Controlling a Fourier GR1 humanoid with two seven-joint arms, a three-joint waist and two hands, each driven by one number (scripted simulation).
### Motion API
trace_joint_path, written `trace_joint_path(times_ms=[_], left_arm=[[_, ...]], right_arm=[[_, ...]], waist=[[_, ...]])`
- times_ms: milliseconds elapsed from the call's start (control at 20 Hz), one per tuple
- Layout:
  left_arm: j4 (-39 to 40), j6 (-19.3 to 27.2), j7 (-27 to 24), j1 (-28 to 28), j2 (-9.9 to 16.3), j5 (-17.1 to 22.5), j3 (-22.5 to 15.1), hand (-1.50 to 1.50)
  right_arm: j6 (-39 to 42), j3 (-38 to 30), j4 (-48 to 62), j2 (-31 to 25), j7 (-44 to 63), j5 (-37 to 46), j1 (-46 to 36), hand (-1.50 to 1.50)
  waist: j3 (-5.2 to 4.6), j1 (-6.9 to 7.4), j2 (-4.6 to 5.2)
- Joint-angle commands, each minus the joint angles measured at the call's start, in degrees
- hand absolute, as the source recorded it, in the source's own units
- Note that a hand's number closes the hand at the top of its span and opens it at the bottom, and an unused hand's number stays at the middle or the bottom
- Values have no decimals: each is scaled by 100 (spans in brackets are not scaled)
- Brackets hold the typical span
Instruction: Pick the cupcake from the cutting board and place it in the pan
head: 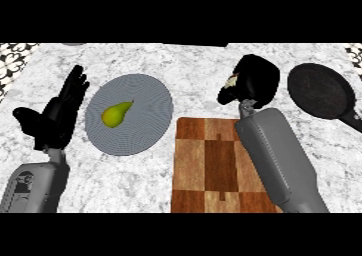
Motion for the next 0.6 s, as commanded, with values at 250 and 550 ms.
trace_joint_path(times_ms=[250,550], left_arm=[[56,133,81,-16,-5,-47,80,0],[-62,114,74,69,-52,-55,14,0]], right_arm=[[-2181,-892,1442,-210,408,228,-1164,150],[-3110,-1759,1779,-808,-568,-613,-1165,150]], waist=[[5,-172,-16],[9,-227,-24]])
